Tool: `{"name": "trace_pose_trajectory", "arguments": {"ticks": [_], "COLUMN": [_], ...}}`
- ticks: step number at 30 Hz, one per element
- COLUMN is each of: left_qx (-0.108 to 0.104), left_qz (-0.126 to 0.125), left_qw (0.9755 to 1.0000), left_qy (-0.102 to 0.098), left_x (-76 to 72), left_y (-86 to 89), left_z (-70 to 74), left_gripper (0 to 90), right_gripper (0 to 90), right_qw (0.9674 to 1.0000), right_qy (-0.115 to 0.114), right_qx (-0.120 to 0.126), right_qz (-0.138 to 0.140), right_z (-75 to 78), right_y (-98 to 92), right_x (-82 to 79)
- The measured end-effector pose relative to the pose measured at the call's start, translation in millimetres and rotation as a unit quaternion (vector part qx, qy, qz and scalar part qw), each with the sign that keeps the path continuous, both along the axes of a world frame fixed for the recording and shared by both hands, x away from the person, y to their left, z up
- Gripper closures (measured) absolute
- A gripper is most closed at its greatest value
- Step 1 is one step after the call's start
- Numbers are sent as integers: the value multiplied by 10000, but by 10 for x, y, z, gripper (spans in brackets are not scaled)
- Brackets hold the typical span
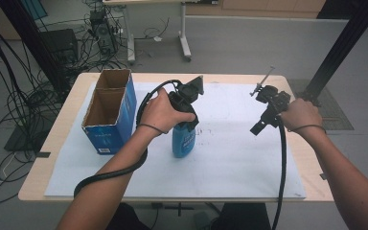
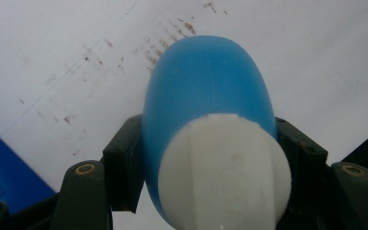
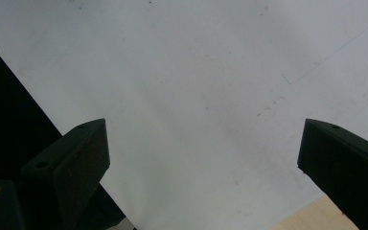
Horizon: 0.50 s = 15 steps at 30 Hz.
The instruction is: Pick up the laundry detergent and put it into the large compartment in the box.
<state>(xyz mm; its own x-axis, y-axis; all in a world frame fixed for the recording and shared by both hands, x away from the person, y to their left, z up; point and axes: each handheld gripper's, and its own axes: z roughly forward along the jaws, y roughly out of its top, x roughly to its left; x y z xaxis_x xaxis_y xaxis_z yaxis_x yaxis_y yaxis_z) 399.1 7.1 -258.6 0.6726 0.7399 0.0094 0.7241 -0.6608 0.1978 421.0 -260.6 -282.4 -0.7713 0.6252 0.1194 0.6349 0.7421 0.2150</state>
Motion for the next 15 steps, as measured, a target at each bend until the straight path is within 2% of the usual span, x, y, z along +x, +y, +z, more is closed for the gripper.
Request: {"name": "trace_pose_trajectory", "arguments": {"ticks": [3, 12, 15], "left_qx": [-4, 28, -1], "left_qz": [-4, -10, -6], "left_qw": [10000, 9999, 9998], "left_qy": [-39, -166, -181], "left_x": [-13, -39, -40], "left_y": [0, -19, -17], "left_z": [79, 360, 472], "left_gripper": [377, 377, 377], "right_gripper": [36, 36, 36], "right_qw": [10000, 10000, 10000], "right_qy": [33, -7, 20], "right_qx": [7, 4, -10], "right_qz": [-82, 37, -33], "right_z": [6, 1, 18], "right_y": [15, 39, 56], "right_x": [-11, -12, -23]}}
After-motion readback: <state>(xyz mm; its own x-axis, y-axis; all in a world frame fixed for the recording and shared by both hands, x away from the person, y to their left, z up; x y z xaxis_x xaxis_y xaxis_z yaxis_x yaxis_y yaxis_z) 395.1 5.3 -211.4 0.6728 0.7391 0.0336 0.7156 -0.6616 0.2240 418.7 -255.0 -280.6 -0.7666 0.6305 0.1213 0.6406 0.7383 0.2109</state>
